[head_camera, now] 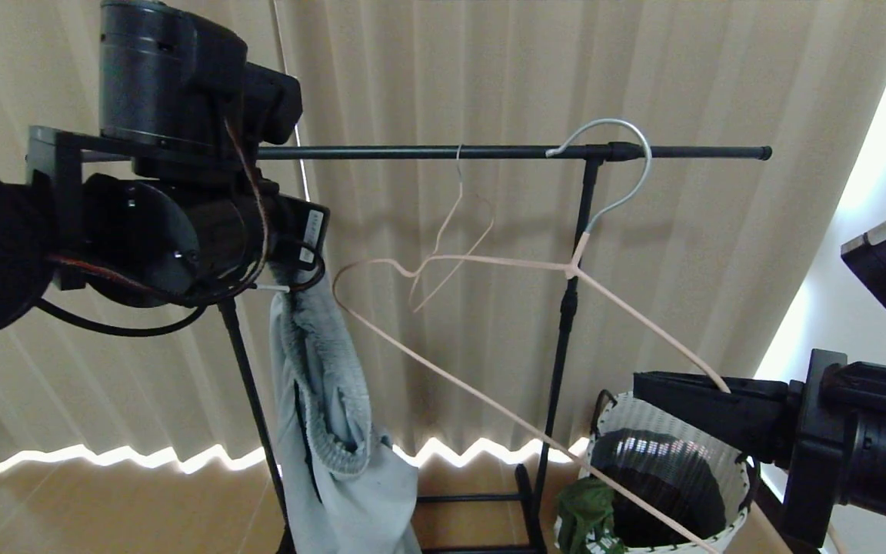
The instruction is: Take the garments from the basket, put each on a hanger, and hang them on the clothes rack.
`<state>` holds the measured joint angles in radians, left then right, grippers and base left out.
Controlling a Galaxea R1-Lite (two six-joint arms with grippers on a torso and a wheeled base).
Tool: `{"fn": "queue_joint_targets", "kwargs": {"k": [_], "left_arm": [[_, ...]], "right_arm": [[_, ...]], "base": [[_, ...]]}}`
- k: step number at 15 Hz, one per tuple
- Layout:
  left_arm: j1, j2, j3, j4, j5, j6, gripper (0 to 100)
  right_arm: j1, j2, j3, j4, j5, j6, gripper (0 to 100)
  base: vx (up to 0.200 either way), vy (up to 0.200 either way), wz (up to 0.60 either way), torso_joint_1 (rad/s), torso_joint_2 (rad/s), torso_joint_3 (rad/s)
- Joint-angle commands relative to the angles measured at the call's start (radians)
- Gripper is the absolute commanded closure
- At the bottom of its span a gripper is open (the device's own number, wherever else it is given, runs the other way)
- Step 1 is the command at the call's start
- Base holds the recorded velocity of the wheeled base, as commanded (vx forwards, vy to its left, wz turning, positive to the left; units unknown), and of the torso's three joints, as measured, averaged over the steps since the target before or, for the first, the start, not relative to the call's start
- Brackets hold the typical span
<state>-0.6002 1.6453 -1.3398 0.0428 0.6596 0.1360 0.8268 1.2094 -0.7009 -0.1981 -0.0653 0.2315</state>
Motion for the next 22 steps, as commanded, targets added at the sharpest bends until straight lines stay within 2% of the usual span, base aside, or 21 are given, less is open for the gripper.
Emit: {"fn": "queue_joint_targets", "kwargs": {"k": [1,5,8,12,18,22], "left_arm": [[0.005,0.050,-0.021,0.000,0.022,0.002,100],[0.034,0.080,-0.022,-0.003,0.035,0.002,100],[0.040,0.085,-0.019,-0.003,0.037,0.002,100],[0.036,0.090,-0.021,-0.003,0.077,0.004,100],[0.011,0.085,-0.030,0.000,0.078,0.007,100],[0.000,0.085,-0.029,0.002,0.084,0.005,100]], "right_arm": [[0.008,-0.001,0.003,0.000,0.002,0.002,100],[0.008,-0.034,0.024,0.002,0.005,-0.003,100],[0.008,-0.042,0.024,0.002,0.038,-0.003,100],[0.008,-0.013,0.017,0.000,0.067,-0.004,100],[0.003,0.164,-0.019,-0.087,0.032,-0.003,100],[0.006,0.234,-0.048,-0.121,-0.011,0.040,100]], "base": [[0.000,0.000,0.00,0.000,0.00,0.000],[0.000,0.000,0.00,0.000,0.00,0.000],[0.000,0.000,0.00,0.000,0.00,0.000],[0.000,0.000,0.00,0.000,0.00,0.000],[0.000,0.000,0.00,0.000,0.00,0.000],[0.000,0.000,0.00,0.000,0.00,0.000]]}}
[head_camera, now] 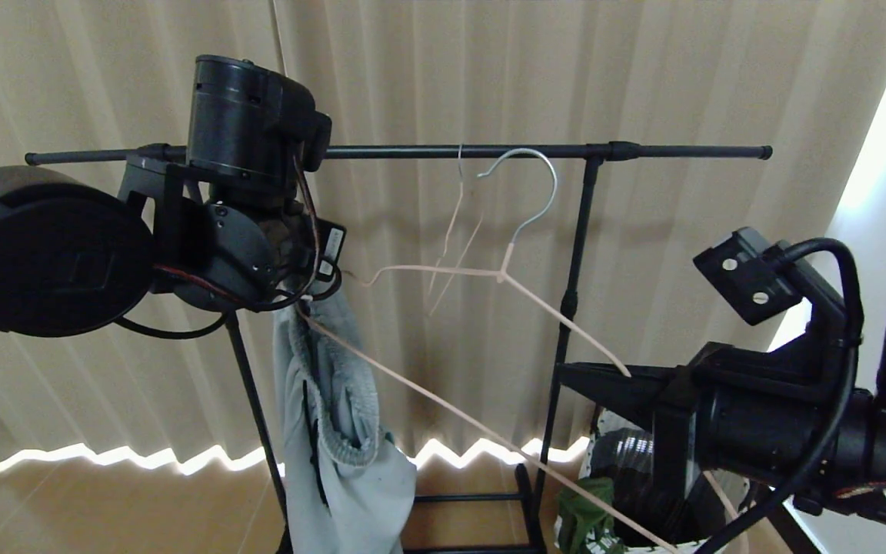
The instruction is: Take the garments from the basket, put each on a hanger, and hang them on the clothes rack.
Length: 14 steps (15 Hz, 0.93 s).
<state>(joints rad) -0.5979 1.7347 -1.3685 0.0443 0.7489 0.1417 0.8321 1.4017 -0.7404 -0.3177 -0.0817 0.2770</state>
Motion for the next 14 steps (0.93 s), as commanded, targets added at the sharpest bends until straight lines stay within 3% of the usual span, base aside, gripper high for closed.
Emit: {"fn": "queue_joint_targets", "kwargs": {"k": [1,6,11,14], "left_arm": [[-0.002,0.000,-0.001,0.002,0.017,-0.001,100],[0.004,0.017,-0.001,0.023,0.043,0.007,100],[0.001,0.013,0.000,0.040,0.050,0.013,100],[-0.014,0.008,0.008,0.039,0.058,0.010,100]], "right_arm": [[0.007,0.069,-0.042,0.008,-0.055,0.062,100],[0.114,0.102,-0.057,0.014,-0.168,0.133,100],[0.114,0.221,-0.157,0.014,-0.273,0.191,100],[0.114,0.255,-0.181,0.005,-0.283,0.225,100]], "base": [[0.000,0.000,0.00,0.000,0.00,0.000],[0.000,0.000,0.00,0.000,0.00,0.000],[0.000,0.000,0.00,0.000,0.00,0.000],[0.000,0.000,0.00,0.000,0.00,0.000]]}}
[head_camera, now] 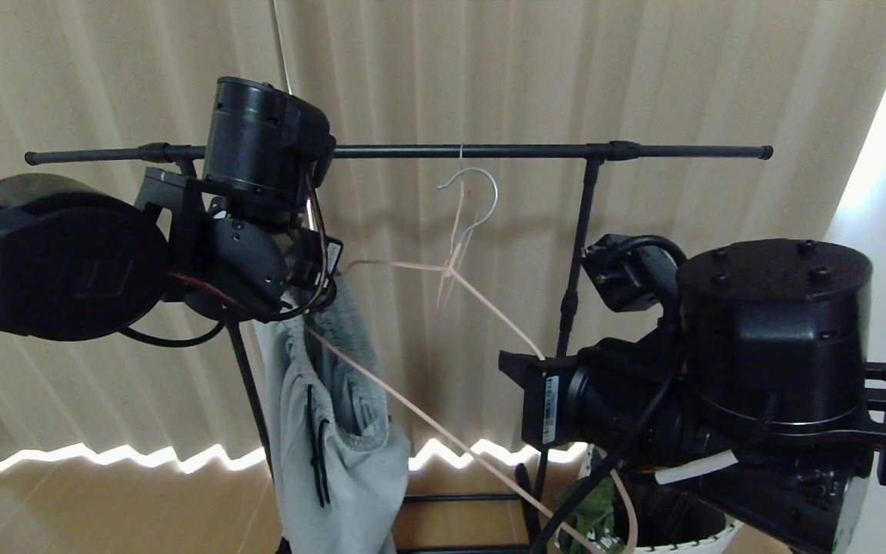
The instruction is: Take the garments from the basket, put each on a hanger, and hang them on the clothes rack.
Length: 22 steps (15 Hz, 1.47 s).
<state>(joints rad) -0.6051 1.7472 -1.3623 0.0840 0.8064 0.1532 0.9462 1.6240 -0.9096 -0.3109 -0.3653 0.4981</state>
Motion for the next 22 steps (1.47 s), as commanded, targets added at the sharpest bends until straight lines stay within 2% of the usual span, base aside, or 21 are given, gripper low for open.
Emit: {"fn": "queue_joint_targets", "kwargs": {"k": [1,6,9,12,14,16,18,20,22], "left_arm": [[-0.022,-0.015,0.003,-0.001,0.000,-0.003,100],[-0.122,-0.051,0.020,-0.001,0.000,-0.003,100],[-0.223,-0.077,0.025,-0.006,-0.010,-0.003,100],[-0.305,-0.123,0.052,-0.009,-0.076,0.002,100],[-0.311,-0.153,0.078,-0.009,-0.165,0.006,100],[-0.312,-0.164,0.098,-0.009,-0.208,0.006,100],[-0.314,-0.180,0.127,-0.029,-0.234,0.008,100],[-0.324,-0.189,0.181,-0.089,-0.256,0.017,100],[-0.324,-0.190,0.216,-0.109,-0.256,0.042,100]], "right_arm": [[0.000,0.043,-0.022,-0.005,-0.004,0.008,100],[0.002,0.068,-0.031,-0.008,-0.006,0.007,100],[0.002,0.083,-0.043,-0.008,-0.006,0.004,100],[0.000,0.077,-0.045,-0.008,-0.003,-0.013,100],[-0.003,0.065,-0.045,-0.008,-0.003,-0.046,100],[-0.017,0.046,-0.043,-0.010,-0.001,-0.073,100],[-0.049,0.043,-0.040,-0.042,0.003,-0.108,100],[-0.079,0.046,-0.015,-0.159,0.028,-0.174,100],[-0.079,0.045,-0.005,-0.201,0.051,-0.222,100]], "base": [[0.000,0.000,0.00,0.000,0.00,0.000],[0.000,0.000,0.00,0.000,0.00,0.000],[0.000,0.000,0.00,0.000,0.00,0.000],[0.000,0.000,0.00,0.000,0.00,0.000],[0.000,0.000,0.00,0.000,0.00,0.000],[0.000,0.000,0.00,0.000,0.00,0.000],[0.000,0.000,0.00,0.000,0.00,0.000],[0.000,0.000,0.00,0.000,0.00,0.000],[0.000,0.000,0.00,0.000,0.00,0.000]]}}
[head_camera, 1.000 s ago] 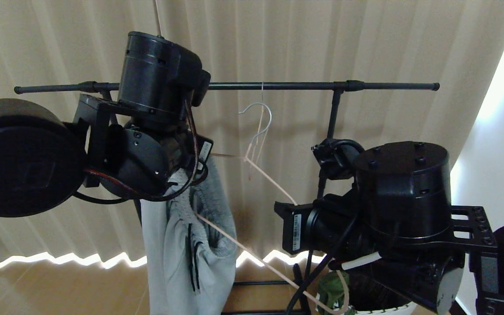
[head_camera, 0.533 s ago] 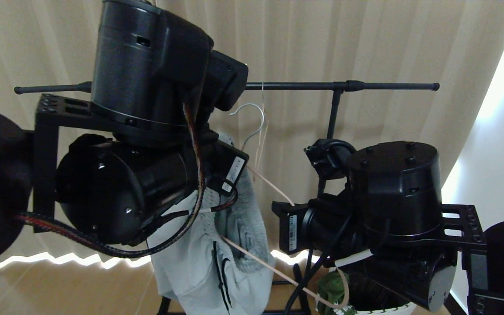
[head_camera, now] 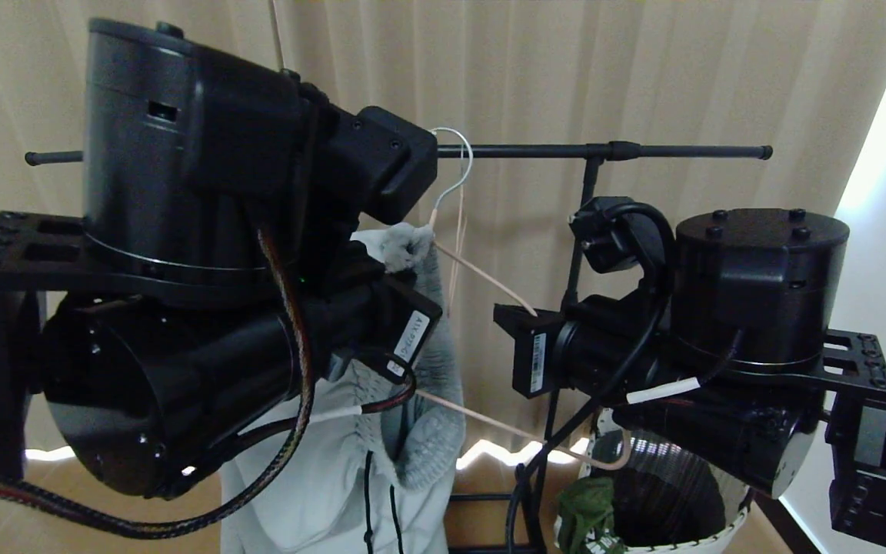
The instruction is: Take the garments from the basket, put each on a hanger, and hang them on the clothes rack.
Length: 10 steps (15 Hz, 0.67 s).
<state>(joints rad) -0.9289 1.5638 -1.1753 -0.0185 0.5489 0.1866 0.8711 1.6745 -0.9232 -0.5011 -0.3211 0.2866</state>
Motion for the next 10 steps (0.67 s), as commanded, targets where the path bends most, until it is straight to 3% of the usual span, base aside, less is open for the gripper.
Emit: {"fn": "queue_joint_targets", "kwargs": {"k": [1,4,5,8,10], "left_arm": [[-0.001,-0.007,0.046,-0.021,0.000,0.014,100],[-0.001,-0.015,0.057,-0.024,-0.001,0.014,100],[-0.001,-0.016,0.060,-0.024,-0.001,0.014,0],[-0.001,-0.033,0.079,-0.024,-0.012,0.031,0],[-0.001,-0.068,0.126,-0.026,-0.063,0.063,0]], "right_arm": [[-0.004,-0.005,0.004,-0.014,0.008,-0.012,100],[-0.004,-0.009,0.001,-0.016,0.008,-0.012,100],[-0.004,-0.010,0.004,-0.024,0.008,-0.014,100],[-0.037,-0.015,0.004,-0.028,0.008,-0.032,100],[-0.069,-0.036,0.007,-0.027,0.010,-0.047,100]], "base": [[0.000,0.000,0.00,0.000,0.00,0.000],[0.000,0.000,0.00,0.000,0.00,0.000],[0.000,0.000,0.00,0.000,0.00,0.000],[0.000,0.000,0.00,0.000,0.00,0.000],[0.000,0.000,0.00,0.000,0.00,0.000]]}}
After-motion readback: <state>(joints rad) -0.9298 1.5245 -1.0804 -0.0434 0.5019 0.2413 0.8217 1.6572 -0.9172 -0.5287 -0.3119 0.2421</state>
